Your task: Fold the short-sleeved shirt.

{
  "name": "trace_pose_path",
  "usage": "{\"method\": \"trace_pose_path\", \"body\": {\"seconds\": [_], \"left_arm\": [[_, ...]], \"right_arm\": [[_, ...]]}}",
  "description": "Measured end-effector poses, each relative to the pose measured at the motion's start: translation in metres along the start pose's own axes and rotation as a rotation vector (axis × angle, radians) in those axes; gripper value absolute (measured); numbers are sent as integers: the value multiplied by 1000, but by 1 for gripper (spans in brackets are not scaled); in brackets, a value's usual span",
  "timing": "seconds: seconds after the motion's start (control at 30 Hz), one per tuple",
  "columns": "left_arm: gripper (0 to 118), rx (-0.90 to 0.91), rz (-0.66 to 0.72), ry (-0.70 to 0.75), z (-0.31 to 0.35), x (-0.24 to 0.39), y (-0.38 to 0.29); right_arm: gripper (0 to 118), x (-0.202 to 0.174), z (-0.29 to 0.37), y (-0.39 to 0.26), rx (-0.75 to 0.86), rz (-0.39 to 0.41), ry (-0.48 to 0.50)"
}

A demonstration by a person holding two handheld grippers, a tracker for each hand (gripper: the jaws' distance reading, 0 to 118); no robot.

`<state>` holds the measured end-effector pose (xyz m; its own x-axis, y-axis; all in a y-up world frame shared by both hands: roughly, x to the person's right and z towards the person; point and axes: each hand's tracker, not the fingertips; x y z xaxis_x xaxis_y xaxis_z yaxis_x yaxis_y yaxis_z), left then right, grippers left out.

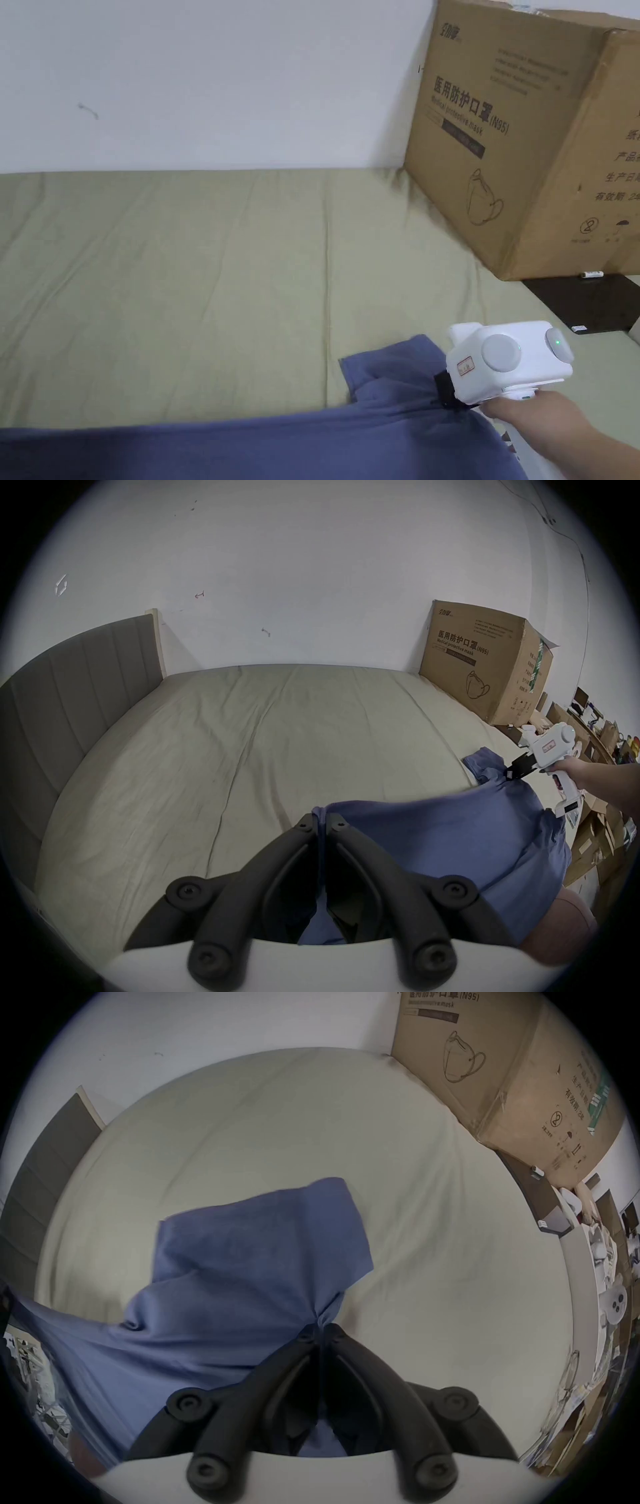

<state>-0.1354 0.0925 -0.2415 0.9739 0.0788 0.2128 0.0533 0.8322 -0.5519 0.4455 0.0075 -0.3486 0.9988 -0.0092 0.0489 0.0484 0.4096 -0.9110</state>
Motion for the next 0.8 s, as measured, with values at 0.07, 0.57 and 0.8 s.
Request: {"method": "trace_pose_path", "body": {"seconds": [0.07,0.57,0.8], "left_arm": [[2,-8,8,5,2,0,-1],[2,56,160,-27,31,-20,46],[2,39,135,-41,-20,-27,85]], "right_arm": [[1,0,14,-5,43,-39,23],[1,25,178,-47,469,-225,85],[1,20,158,12,485,-234,27]]}}
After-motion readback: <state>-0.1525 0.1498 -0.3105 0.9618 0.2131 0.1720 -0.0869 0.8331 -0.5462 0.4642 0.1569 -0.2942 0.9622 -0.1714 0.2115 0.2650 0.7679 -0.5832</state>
